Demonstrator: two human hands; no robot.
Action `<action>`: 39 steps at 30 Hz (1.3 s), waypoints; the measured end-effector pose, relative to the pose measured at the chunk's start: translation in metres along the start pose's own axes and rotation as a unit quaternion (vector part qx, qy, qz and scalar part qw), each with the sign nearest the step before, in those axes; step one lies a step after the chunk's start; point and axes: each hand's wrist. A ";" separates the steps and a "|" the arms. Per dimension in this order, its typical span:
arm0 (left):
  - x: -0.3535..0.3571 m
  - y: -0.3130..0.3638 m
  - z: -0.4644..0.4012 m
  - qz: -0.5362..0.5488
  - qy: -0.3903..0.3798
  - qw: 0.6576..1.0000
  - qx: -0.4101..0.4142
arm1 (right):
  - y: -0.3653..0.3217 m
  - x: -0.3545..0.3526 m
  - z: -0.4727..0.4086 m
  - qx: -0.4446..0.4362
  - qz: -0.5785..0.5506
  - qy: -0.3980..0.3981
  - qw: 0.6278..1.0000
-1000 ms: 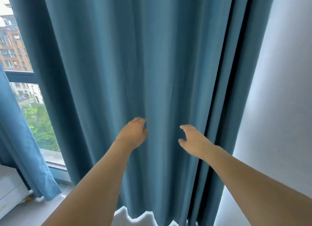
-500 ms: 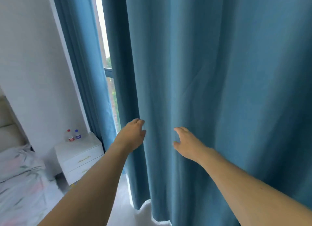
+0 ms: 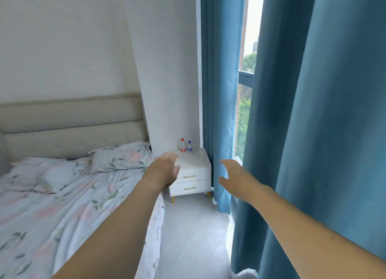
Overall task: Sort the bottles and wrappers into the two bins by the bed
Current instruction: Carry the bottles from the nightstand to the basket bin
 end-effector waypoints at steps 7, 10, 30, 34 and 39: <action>-0.004 -0.082 -0.116 -0.013 0.008 0.998 -0.056 | -0.024 0.014 -0.169 -0.062 0.017 -0.018 0.998; 0.000 -0.103 -0.175 -0.006 0.027 0.998 -0.055 | -0.025 0.018 -0.230 -0.072 0.021 -0.017 0.997; 0.088 -0.190 -0.572 -0.015 0.002 0.998 -0.054 | 0.027 0.035 -0.668 -0.058 -0.007 -0.052 0.997; 0.103 -0.214 -0.639 -0.017 -0.013 0.999 -0.050 | 0.039 0.037 -0.744 -0.043 -0.017 -0.071 0.996; 0.136 -0.247 -0.723 -0.003 -0.024 0.997 -0.080 | 0.068 0.050 -0.828 -0.023 -0.019 -0.088 0.996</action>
Point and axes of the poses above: each hand's wrist, its own z-axis away from the middle knuckle, its own x-axis out of the palm, y = z × x, and after that the axes turned 4 degrees about -z, right-handed
